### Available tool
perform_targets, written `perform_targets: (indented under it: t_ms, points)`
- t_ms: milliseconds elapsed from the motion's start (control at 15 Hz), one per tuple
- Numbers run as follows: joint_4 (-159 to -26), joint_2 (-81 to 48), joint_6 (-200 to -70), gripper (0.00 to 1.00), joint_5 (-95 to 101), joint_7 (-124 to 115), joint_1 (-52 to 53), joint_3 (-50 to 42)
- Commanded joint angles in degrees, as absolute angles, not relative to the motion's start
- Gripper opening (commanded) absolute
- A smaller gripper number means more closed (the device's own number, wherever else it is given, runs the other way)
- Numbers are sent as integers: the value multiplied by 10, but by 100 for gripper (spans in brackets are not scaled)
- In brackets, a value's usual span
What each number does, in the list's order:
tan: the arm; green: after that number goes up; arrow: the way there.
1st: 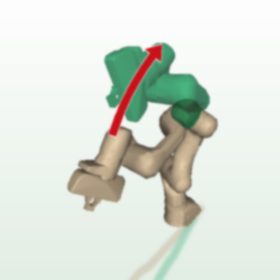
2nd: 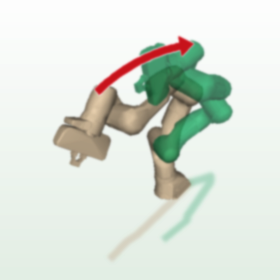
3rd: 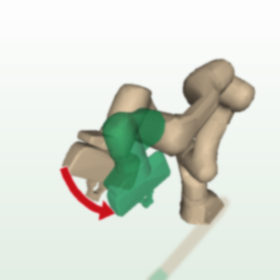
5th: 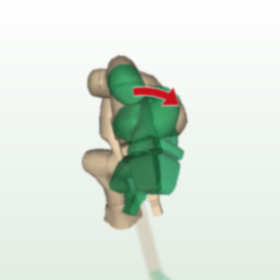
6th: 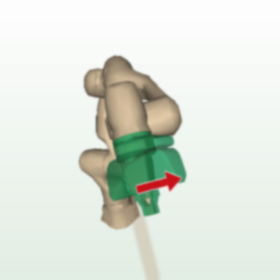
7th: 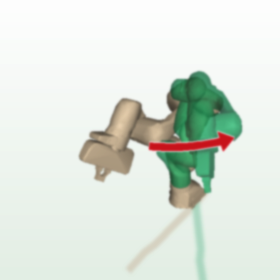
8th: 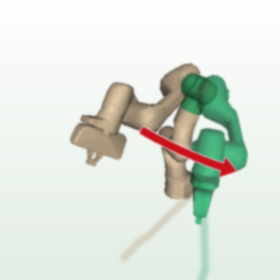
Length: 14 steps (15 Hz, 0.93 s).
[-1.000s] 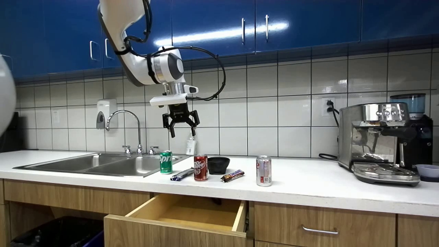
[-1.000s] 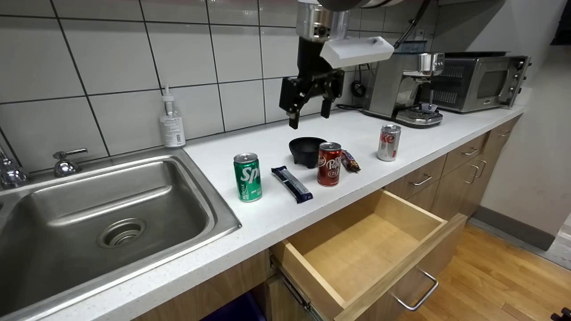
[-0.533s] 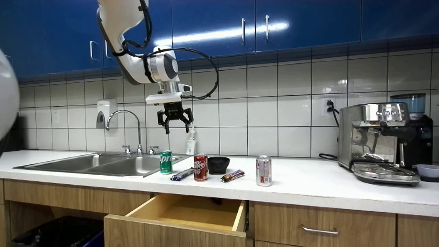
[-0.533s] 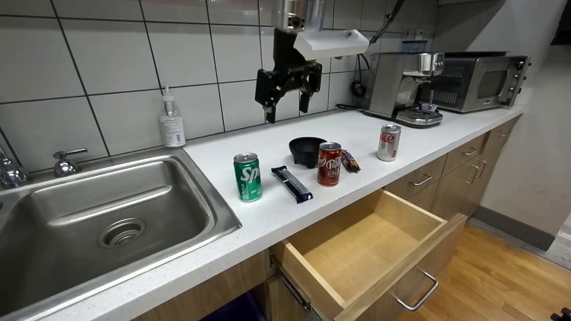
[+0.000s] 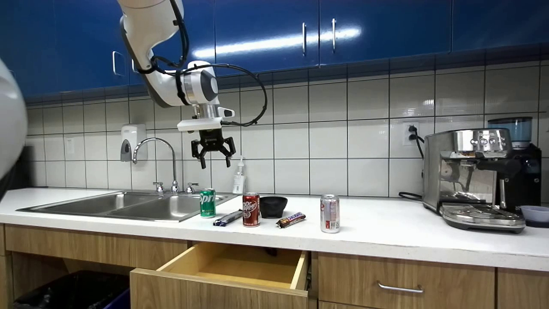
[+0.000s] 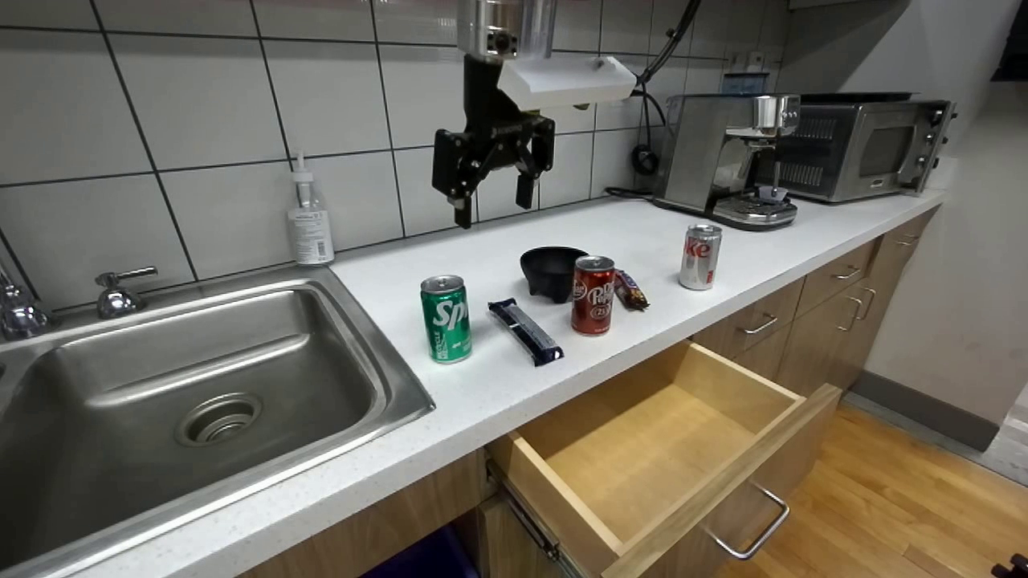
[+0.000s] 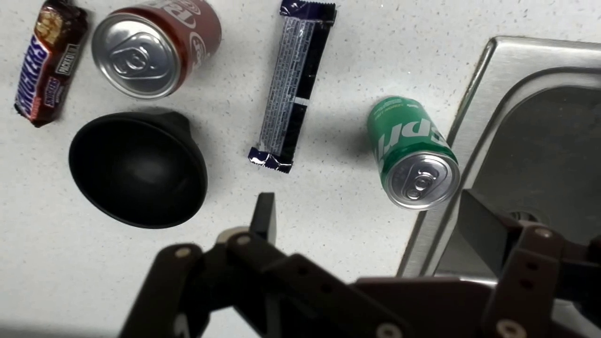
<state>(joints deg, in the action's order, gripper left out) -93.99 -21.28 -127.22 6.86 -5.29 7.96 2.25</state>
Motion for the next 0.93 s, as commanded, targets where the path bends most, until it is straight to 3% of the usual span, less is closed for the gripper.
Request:
perform_targets:
  t_ms: [0,867]
  points:
    - [-938,-213,-1270,100,69,-53,78,24]
    - [-933,-223,-1286,100,96,-79,91,17]
